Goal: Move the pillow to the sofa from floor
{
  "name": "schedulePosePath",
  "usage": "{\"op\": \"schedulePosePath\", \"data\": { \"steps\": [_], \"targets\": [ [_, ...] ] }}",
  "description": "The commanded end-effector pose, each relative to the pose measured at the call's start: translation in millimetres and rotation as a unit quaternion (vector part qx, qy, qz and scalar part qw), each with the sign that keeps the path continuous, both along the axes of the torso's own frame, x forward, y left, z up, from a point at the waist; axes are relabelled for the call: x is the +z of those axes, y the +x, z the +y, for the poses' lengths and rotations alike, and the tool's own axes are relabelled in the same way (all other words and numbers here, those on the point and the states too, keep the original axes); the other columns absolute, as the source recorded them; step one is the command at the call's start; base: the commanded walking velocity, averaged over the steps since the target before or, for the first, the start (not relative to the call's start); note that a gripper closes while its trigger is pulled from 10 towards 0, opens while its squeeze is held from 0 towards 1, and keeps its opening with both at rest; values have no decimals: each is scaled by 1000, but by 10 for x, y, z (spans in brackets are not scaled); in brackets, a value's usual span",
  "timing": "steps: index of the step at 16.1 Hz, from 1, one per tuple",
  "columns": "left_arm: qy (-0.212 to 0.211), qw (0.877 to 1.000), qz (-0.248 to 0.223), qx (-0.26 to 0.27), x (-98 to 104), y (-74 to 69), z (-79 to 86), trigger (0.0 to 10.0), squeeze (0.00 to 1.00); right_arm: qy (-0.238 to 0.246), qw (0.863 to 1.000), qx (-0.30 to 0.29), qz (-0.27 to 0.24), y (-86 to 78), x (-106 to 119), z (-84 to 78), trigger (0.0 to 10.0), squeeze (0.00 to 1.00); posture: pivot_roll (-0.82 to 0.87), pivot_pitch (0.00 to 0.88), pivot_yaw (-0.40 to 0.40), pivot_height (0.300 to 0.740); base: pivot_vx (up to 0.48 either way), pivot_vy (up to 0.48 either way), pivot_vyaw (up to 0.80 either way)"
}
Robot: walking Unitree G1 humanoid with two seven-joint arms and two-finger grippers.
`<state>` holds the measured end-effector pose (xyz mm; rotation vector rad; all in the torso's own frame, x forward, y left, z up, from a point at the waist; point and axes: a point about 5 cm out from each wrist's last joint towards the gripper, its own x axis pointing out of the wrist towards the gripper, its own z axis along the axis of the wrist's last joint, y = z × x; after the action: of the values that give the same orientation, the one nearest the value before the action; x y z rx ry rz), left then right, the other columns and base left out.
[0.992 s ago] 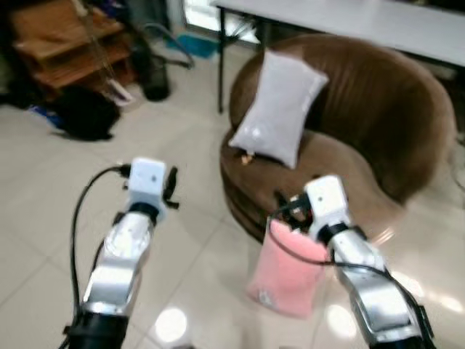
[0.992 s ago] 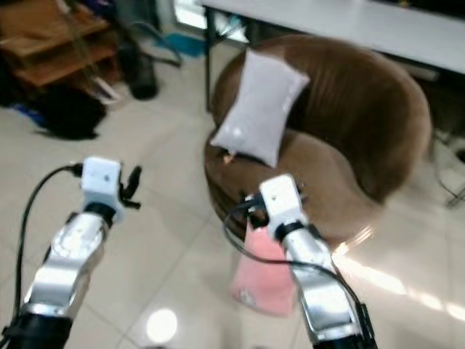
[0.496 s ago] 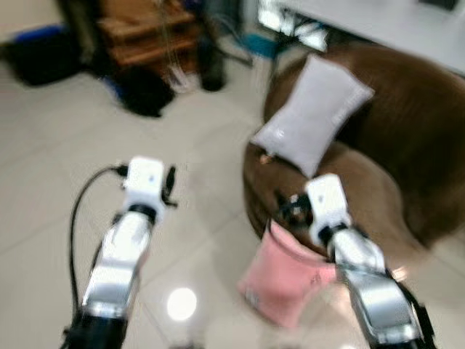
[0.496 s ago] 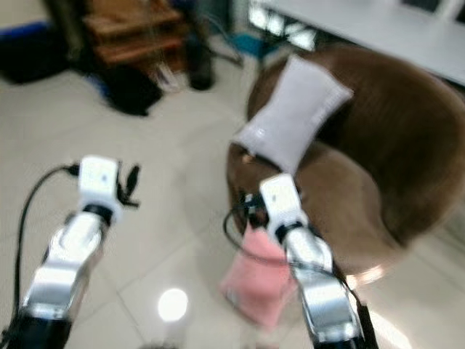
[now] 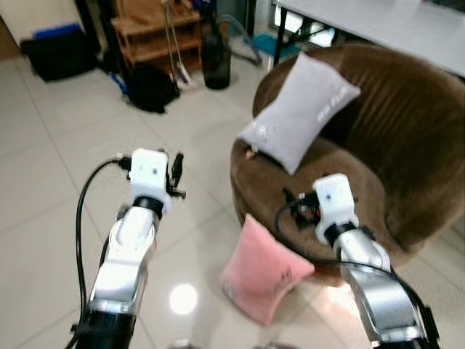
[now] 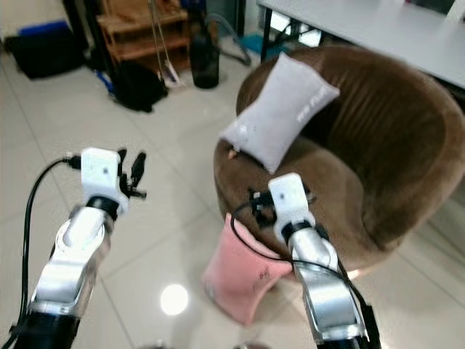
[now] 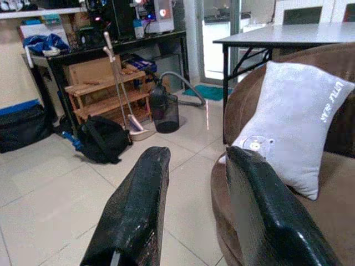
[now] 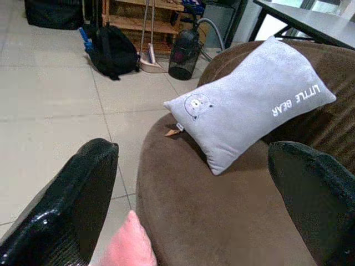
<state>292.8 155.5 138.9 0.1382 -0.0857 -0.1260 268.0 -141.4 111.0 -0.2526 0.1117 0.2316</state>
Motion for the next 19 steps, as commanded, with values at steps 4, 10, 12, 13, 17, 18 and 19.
{"op": "schedulePosePath", "data": {
  "steps": [4, 10, 12, 13, 17, 18, 19],
  "targets": [
    [-10, 1000, -11, -8, 28, -28, 23, 10000, 0, 19, 1000, -3, 1, -11, 7, 16, 10000, 0, -61, 34, 15, 740, 335, 0, -400],
    [-10, 1000, -10, -15, 16, -29, 18, 10000, 0, 7, 1000, -1, -8, -5, 19, 18, 10000, 0, -61, 25, 16, 740, 358, 0, 0],
    [-7, 1000, -9, -16, 6, -32, 15, 10000, 0, -2, 1000, 9, -7, -13, 9, 36, 10000, 0, -59, 19, 14, 740, 341, 0, 675],
    [-10, 1000, -9, -11, -3, -38, 19, 10000, 0, 0, 1000, 7, -8, -15, 6, 36, 10000, 0, -58, 18, 14, 740, 0, 0, 800],
    [6, 1000, 6, -16, -90, -63, 35, 10000, 0, 9, 1000, 6, -3, -22, -12, 21, 10000, 0, -58, 17, 14, 740, 0, 0, 0],
    [15, 1000, 6, -18, -128, -83, 49, 10000, 0, 10, 1000, 4, 2, -27, -25, 20, 10000, 0, -61, 20, 16, 736, 0, 0, 0],
    [19, 1000, 8, -19, -151, -100, 57, 10000, 0, 11, 1000, 3, 3, -31, -30, 15, 10000, 0, -62, 26, 15, 726, 0, 0, 0]
  ]
}}
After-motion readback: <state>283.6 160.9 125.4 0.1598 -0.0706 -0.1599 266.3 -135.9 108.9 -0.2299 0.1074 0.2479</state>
